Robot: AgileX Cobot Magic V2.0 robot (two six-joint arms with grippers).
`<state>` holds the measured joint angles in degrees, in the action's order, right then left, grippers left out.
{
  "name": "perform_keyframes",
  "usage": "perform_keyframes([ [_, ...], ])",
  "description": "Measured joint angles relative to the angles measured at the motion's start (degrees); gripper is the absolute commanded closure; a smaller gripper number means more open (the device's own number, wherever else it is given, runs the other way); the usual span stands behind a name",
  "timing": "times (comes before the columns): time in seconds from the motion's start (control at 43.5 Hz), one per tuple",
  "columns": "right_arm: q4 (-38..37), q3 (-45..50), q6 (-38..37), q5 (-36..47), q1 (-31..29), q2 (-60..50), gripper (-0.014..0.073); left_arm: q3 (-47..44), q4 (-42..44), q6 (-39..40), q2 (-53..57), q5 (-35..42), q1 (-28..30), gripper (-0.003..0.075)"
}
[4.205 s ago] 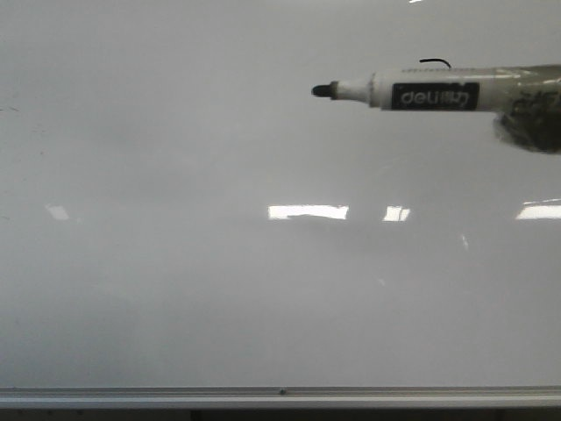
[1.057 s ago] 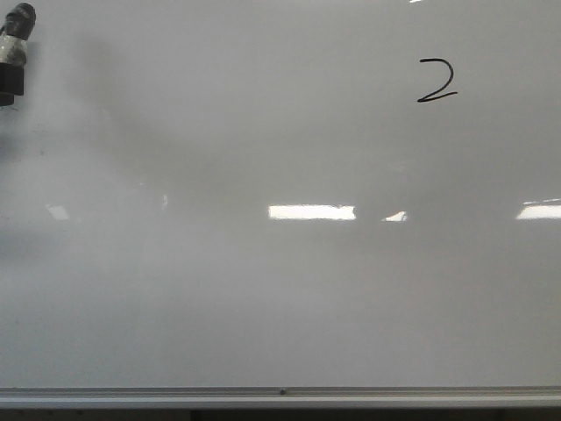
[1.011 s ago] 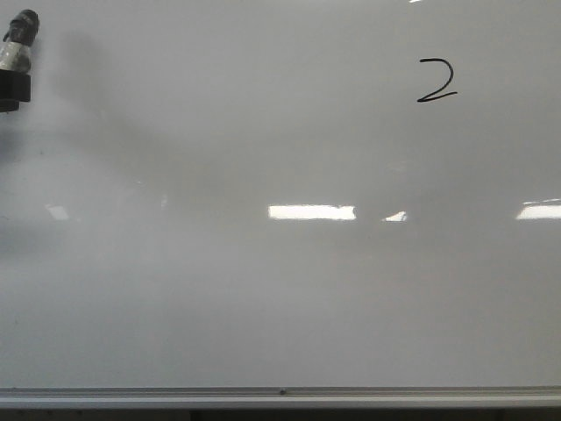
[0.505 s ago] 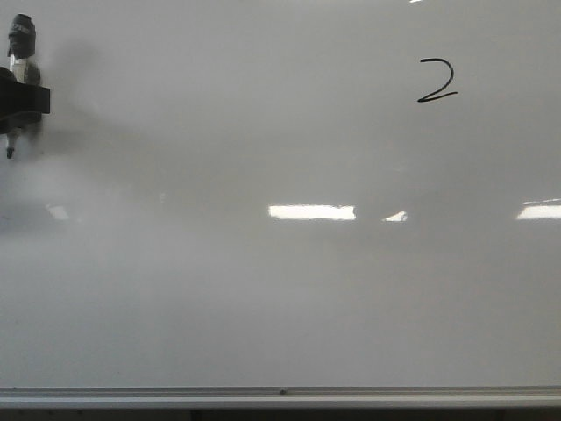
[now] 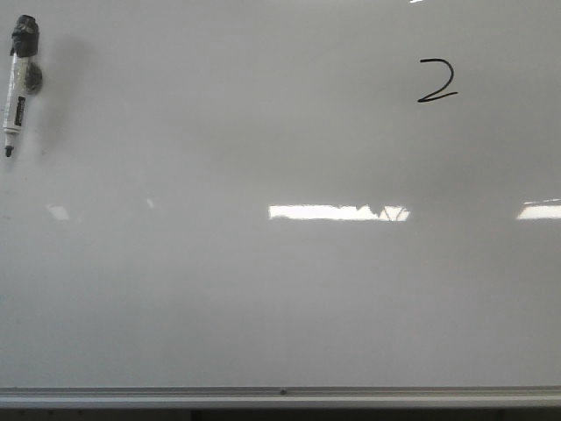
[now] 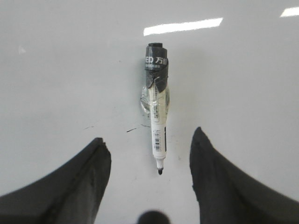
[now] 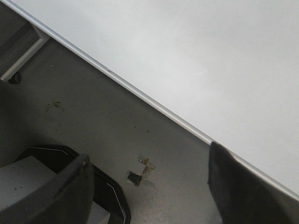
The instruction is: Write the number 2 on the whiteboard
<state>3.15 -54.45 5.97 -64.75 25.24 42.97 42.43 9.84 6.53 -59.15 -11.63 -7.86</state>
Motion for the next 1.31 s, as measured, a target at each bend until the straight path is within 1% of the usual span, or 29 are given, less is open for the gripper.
perform_keyframes([
  [0.046, -0.7, -0.3, -1.7, -1.2, 0.0, -0.5, 0.0055, 1.7, 0.3, 0.0, 3.7, -5.9, -0.6, 0.0352],
  [0.161, -1.1, -0.4, -3.3, -2.7, 0.0, -2.5, 0.0055, 5.6, 0.3, 0.0, 11.2, -19.2, -2.7, 0.0352],
  [0.299, -1.2, -0.4, -3.8, -3.3, 0.0, -6.5, 0.0055, 8.1, 0.1, -0.9, 18.6, -32.1, -5.6, 0.0352],
  [0.368, -1.2, -0.4, -3.8, -3.5, 0.0, -8.9, 0.0055, 8.5, -0.4, -0.9, 21.5, -36.7, -6.4, 0.0352],
  [0.46, -1.2, -0.4, -3.8, -4.1, 0.0, -12.1, 0.0055, 8.5, -2.6, -0.9, 24.4, -41.0, -6.7, 0.0352],
  [0.528, -1.2, -0.5, -3.8, -4.3, 0.0, -14.1, 0.0055, 8.5, -5.0, -0.9, 26.1, -42.8, -6.7, 0.0352],
  [0.62, -1.2, -0.6, -3.8, -4.5, 0.0, -16.0, 0.0055, 8.5, -7.4, -0.9, 27.6, -43.2, -6.7, 0.0352],
  [0.735, -1.3, -0.6, -3.8, -4.6, 0.0, -17.1, 0.0069, 8.5, -7.9, -0.9, 28.0, -43.2, -6.7, 0.0362],
  [0.781, -1.3, -0.6, -3.8, -4.6, 0.0, -17.0, 0.0116, 8.5, -7.9, -0.9, 28.0, -43.2, -6.7, 0.0395],
  [0.85, -1.3, -0.6, -3.8, -4.6, 0.0, -17.0, 0.0231, 8.5, -7.9, -0.9, 28.0, -43.2, -6.7, 0.047],
  [0.896, -1.3, -0.6, -3.8, -4.6, 0.0, -17.0, 0.0336, 8.5, -7.9, -0.9, 28.0, -43.2, -6.7, 0.0531],
  [0.919, -1.3, -0.6, -3.8, -4.6, 0.0, -17.0, 0.0362, 8.5, -7.9, -0.9, 28.0, -43.2, -6.7, 0.0556],
  [0.965, -1.3, -0.6, -3.8, -4.7, 0.0, -17.0, 0.0458, 8.5, -7.9, -0.9, 28.0, -43.2, -6.7, 0.0619],
  [1.011, -1.3, -0.6, -3.8, -4.7, 0.0, -17.0, 0.0532, 8.5, -7.9, -0.9, 28.0, -43.1, -6.7, 0.0663],
  [1.057, -1.3, -0.6, -3.8, -4.7, 0.0, -17.0, 0.0596, 8.5, -7.9, -0.9, 28.0, -42.8, -6.7, 0.0713],
  [1.103, -1.3, -0.6, -3.8, -4.7, 0.0, -17.0, 0.0652, 8.5, -7.9, -0.9, 28.0, -42.5, -6.7, 0.0741],
  [1.126, -1.3, -0.6, -3.8, -4.7, 0.0, -17.0, 0.067, 8.5, -7.9, -0.9, 28.0, -42.2, -6.7, 0.0741],
  [1.172, -1.3, -0.6, -3.8, -4.7, 0.0, -17.0, 0.0657, 8.5, -7.9, -0.9, 28.0, -41.7, -6.7, 0.0741],
  [1.31, -1.3, -0.6, -3.8, -4.7, 0.0, -17.0, 0.0662, 8.5, -7.9, -0.9, 28.0, -40.9, -6.7, 0.0741],
])
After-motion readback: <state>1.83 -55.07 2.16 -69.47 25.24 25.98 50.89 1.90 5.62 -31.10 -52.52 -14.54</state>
